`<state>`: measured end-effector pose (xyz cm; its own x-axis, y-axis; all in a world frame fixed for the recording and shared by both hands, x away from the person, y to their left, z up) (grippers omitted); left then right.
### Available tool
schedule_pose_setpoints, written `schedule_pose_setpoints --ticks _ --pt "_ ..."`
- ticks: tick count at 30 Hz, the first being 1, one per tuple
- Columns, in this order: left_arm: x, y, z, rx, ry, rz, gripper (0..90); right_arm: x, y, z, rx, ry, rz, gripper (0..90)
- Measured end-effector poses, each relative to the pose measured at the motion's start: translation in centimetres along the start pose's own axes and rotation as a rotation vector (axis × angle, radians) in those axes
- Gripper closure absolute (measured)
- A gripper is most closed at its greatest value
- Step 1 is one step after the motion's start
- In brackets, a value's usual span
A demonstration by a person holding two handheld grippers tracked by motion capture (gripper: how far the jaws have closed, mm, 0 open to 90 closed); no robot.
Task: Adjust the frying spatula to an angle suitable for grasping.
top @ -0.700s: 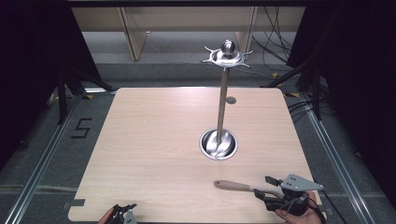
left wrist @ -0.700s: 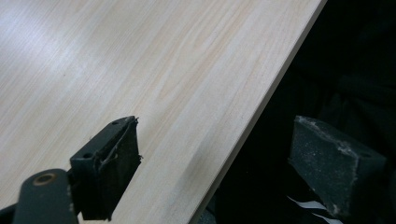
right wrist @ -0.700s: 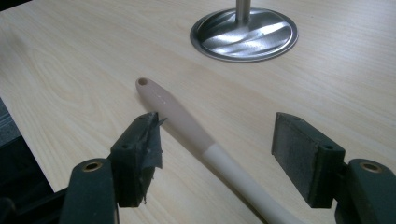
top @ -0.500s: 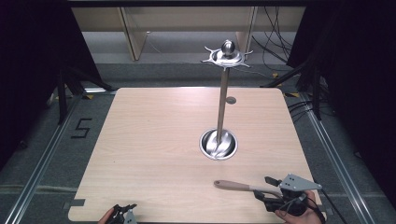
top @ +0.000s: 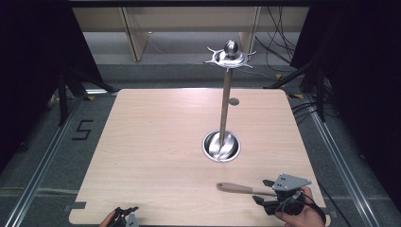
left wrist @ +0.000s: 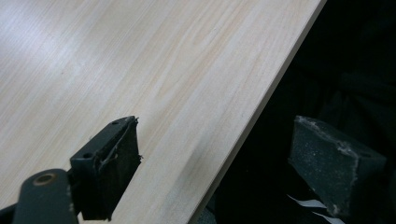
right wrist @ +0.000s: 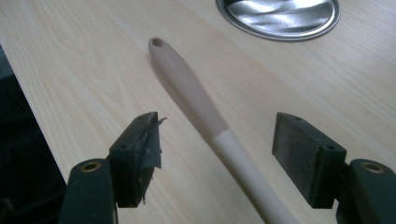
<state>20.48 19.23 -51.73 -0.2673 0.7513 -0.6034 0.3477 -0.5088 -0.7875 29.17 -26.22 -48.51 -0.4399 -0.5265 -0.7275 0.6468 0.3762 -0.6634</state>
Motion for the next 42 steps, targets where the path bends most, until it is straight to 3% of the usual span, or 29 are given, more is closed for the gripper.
schedule_pose_setpoints --ticks 2,3,6,7,11,13,15,18,20,21,22,23,27,29,30,31,32,33,34,35,36,37,38,40,42 --pt "0.0 0.2 0.1 -0.009 -0.001 0.004 15.2 -0.3 0.2 -0.1 0.001 -0.014 -0.029 34.0" --pt "0.0 0.1 0.1 0.002 -0.001 0.002 15.2 -0.6 0.5 0.2 0.001 -0.059 -0.052 34.1" --pt "0.0 0.1 0.0 -0.009 -0.001 0.001 15.2 -0.8 0.8 0.2 0.008 -0.066 -0.058 34.6" --pt "0.0 0.1 0.0 -0.020 -0.003 -0.001 15.2 -1.1 1.1 0.3 0.004 -0.104 -0.088 35.7" --pt "0.0 0.0 0.0 -0.021 -0.002 0.001 15.2 -1.3 1.7 0.4 -0.010 -0.131 -0.133 36.8" --pt "0.0 -0.1 0.0 -0.002 -0.004 0.000 15.2 -1.6 2.4 0.3 -0.024 -0.156 -0.195 40.1" --pt "0.0 0.0 0.0 -0.003 -0.004 0.001 15.2 -1.7 2.7 0.2 -0.009 -0.162 -0.212 41.0" --pt "0.0 -0.1 0.1 -0.003 -0.003 0.006 15.2 -2.4 3.4 0.3 -0.034 -0.231 -0.254 44.2" --pt "0.0 0.0 0.0 0.005 -0.001 0.001 15.2 -2.6 3.6 0.3 -0.039 -0.246 -0.263 45.2" --pt "0.0 0.1 0.1 -0.021 -0.001 0.005 15.2 -2.9 3.7 0.3 -0.052 -0.267 -0.280 47.2" --pt "0.0 0.1 0.1 -0.021 -0.001 0.005 15.2 -2.9 3.7 0.3 -0.052 -0.267 -0.280 47.2" --pt "0.0 0.2 0.1 -0.003 -0.002 0.003 15.2 -3.1 4.0 0.3 -0.066 -0.286 -0.291 48.6" --pt "0.1 0.1 0.0 -0.008 -0.001 -0.004 15.2 -3.2 4.5 0.4 -0.072 -0.306 -0.305 48.9" --pt "0.0 0.0 0.1 0.009 -0.005 0.003 15.2 -3.2 4.8 0.3 -0.081 -0.297 -0.333 52.4" --pt "0.0 0.0 0.1 -0.011 0.000 -0.001 15.2 -3.2 4.9 0.3 -0.089 -0.305 -0.333 53.9" --pt "0.0 0.0 0.1 0.000 -0.002 0.007 15.2 -3.4 5.1 0.4 -0.099 -0.345 -0.314 55.5" --pt "0.0 0.0 0.1 0.000 -0.002 0.007 15.2 -3.4 5.1 0.4 -0.099 -0.345 -0.314 55.5" --pt "0.0 0.0 0.1 -0.010 0.000 -0.001 15.2 -3.4 5.0 0.1 -0.106 -0.323 -0.343 55.9" --pt "0.0 0.1 0.1 0.016 -0.005 0.003 15.2 -3.4 5.1 0.1 -0.114 -0.337 -0.348 56.8" --pt "0.0 0.1 0.1 0.015 -0.004 0.002 15.2 -3.5 5.0 -0.1 -0.101 -0.317 -0.367 58.2" --pt "0.0 0.0 0.1 0.001 -0.004 0.002 15.2 -3.7 5.3 0.0 -0.120 -0.359 -0.351 61.1" --pt "0.0 0.0 0.1 0.009 -0.006 0.003 15.2 -3.7 5.1 -0.3 -0.115 -0.326 -0.384 62.1" --pt "0.0 0.0 0.1 0.009 -0.006 0.003 15.2 -3.7 5.1 -0.3 -0.115 -0.326 -0.384 62.1" --pt "0.0 0.1 0.1 0.003 -0.003 0.001 15.2 -4.0 5.5 -0.2 -0.120 -0.369 -0.389 64.2" --pt "0.0 0.0 0.1 0.017 -0.004 0.007 15.2 -4.1 5.5 -0.4 -0.121 -0.364 -0.421 64.8"
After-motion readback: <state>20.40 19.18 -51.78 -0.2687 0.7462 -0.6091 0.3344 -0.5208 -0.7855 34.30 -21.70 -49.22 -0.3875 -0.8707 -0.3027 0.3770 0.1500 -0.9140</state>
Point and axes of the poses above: each handheld gripper's, and its own axes: y roughly forward along the jaws, x roughly out of its underside, z roughly to its right, the point moved 2 cm from there along y, roughly forward along the jaws, and after that the axes turned 14 degrees about x, right-handed, at the moved point
